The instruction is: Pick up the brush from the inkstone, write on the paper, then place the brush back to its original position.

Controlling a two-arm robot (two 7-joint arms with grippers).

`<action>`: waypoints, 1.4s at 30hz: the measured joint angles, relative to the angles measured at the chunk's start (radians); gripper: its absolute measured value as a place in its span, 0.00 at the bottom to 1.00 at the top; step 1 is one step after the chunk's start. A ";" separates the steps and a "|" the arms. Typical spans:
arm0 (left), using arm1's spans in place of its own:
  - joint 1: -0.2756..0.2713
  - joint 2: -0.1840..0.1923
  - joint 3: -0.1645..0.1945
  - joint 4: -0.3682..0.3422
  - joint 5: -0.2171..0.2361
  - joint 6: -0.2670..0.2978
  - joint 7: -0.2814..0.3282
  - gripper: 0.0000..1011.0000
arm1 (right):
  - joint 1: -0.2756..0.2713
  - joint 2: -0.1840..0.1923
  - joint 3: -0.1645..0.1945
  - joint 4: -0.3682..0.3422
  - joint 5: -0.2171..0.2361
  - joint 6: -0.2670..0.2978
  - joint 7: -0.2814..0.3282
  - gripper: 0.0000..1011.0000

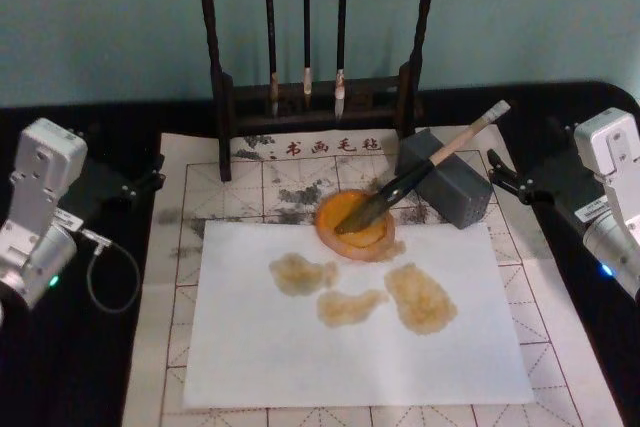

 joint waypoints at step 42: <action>0.000 0.000 0.000 0.000 0.000 0.000 0.000 0.99 | -0.025 -0.020 0.055 -0.018 0.083 0.034 0.072 0.99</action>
